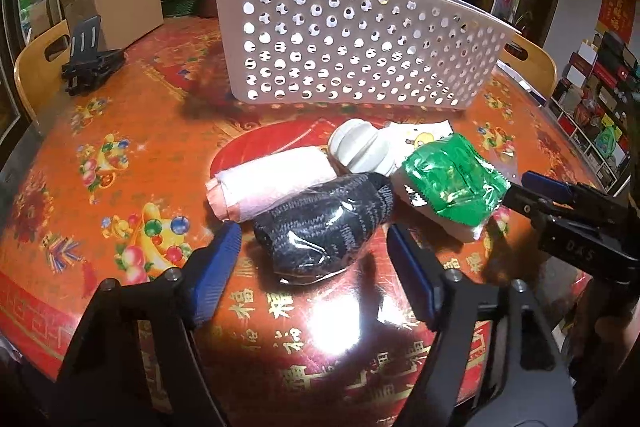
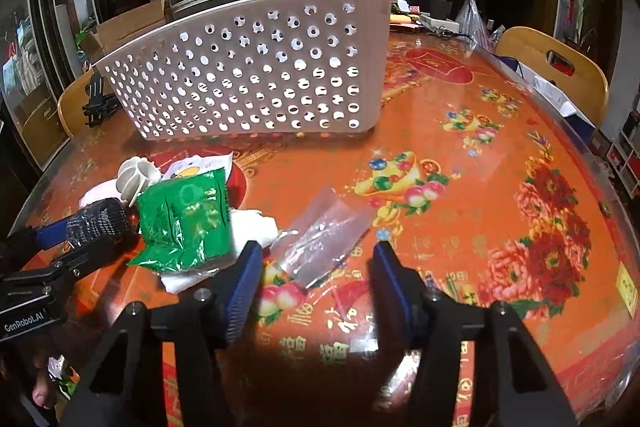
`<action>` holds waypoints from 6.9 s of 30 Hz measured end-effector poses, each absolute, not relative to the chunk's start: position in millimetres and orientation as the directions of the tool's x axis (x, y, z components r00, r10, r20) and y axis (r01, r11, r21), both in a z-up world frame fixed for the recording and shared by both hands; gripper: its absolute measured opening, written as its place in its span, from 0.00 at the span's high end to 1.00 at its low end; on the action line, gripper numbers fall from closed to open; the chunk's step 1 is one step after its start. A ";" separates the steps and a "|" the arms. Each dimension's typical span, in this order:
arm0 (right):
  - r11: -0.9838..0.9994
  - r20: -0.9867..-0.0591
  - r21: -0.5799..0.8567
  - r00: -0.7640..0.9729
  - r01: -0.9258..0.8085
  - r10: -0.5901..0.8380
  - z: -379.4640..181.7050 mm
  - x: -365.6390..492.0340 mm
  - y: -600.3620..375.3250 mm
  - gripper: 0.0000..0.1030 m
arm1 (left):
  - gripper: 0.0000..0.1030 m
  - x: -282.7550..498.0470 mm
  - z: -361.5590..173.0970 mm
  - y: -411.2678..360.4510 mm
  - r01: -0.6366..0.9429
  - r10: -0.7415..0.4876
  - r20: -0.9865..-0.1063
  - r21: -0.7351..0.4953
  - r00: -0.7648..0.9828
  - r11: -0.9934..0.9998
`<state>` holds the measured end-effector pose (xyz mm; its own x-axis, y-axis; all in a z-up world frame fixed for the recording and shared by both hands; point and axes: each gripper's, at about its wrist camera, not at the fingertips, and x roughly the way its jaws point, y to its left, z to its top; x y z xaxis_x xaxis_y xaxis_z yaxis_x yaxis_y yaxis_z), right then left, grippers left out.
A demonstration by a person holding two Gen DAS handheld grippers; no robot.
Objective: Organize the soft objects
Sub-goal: 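Close the left tool on the black sock bundle while the right tool grasps the clear plastic bag, then carry the black bundle and clear bag over the basket and open both tools, then withdraw both tools from the basket back toward the remaining items, then close the left tool on the pink rolled towel while the right tool grasps the green packet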
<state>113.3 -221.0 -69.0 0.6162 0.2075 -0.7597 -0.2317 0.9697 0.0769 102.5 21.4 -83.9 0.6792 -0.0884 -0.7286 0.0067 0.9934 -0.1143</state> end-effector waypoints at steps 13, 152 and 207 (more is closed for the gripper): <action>0.966 -0.751 0.076 0.624 -0.246 0.218 -69.8 112.9 -223.5 0.65 | 0.44 101.5 -86.3 17.4 0.032 -0.103 -0.716 -0.112 0.691 0.993; 0.915 -0.710 0.055 0.629 -0.400 0.318 81.7 201.1 -202.3 0.00 | 0.00 207.2 128.9 33.1 0.103 -0.119 -0.683 -0.064 0.720 0.993; 0.880 -0.740 0.069 0.568 -0.469 0.361 -59.5 113.6 -159.2 0.53 | 0.63 139.7 -76.8 41.1 0.114 -0.095 -0.782 -0.031 0.616 0.993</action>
